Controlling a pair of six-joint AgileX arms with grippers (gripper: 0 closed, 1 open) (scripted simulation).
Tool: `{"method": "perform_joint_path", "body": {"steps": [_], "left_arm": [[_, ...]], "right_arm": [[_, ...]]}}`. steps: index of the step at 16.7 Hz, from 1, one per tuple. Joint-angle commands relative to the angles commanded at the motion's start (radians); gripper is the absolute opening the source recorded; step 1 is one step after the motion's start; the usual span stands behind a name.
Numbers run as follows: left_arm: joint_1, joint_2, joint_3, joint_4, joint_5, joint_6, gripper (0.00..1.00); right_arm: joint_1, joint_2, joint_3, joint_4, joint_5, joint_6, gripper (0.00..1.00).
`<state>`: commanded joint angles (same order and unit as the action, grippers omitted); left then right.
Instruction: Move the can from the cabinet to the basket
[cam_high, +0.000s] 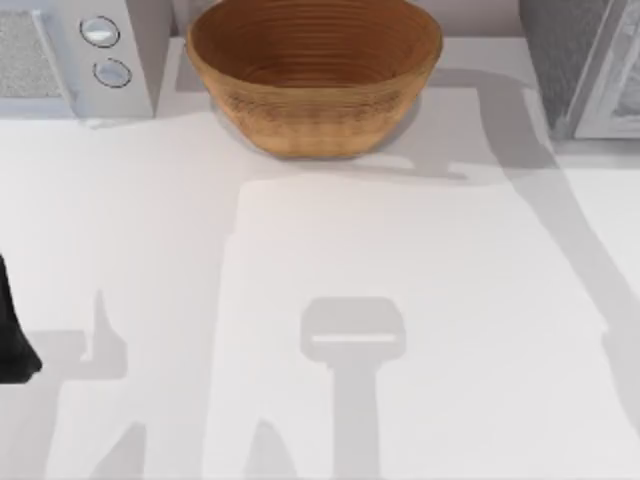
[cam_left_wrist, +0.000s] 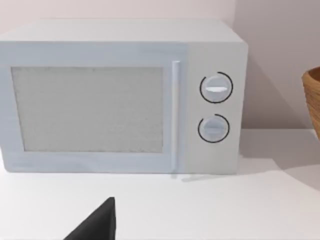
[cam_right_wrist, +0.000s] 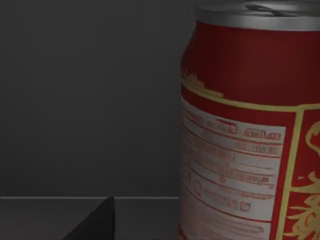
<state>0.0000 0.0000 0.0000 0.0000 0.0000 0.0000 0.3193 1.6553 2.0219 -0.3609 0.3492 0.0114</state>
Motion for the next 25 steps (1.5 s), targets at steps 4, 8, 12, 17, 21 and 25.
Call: {"method": "perform_joint_path", "body": {"steps": [4,8,12,17,21,25], "left_arm": [[0.0,0.0,0.0,0.0,0.0,0.0,1.0],[0.0,0.0,0.0,0.0,0.0,0.0,1.0],[0.0,0.0,0.0,0.0,0.0,0.0,1.0],[0.0,0.0,0.0,0.0,0.0,0.0,1.0],[0.0,0.0,0.0,0.0,0.0,0.0,1.0],[0.0,0.0,0.0,0.0,0.0,0.0,1.0]], "right_arm": [[-0.026,0.12,0.145,-0.025,-0.024,0.0,1.0],[-0.044,0.194,0.235,-0.04,-0.041,0.0,1.0],[-0.044,0.195,0.236,-0.04,-0.041,0.0,1.0],[-0.044,0.195,0.236,-0.04,-0.041,0.0,0.62],[-0.044,0.195,0.236,-0.04,-0.041,0.0,0.32],[-0.044,0.195,0.236,-0.04,-0.041,0.0,0.02]]}}
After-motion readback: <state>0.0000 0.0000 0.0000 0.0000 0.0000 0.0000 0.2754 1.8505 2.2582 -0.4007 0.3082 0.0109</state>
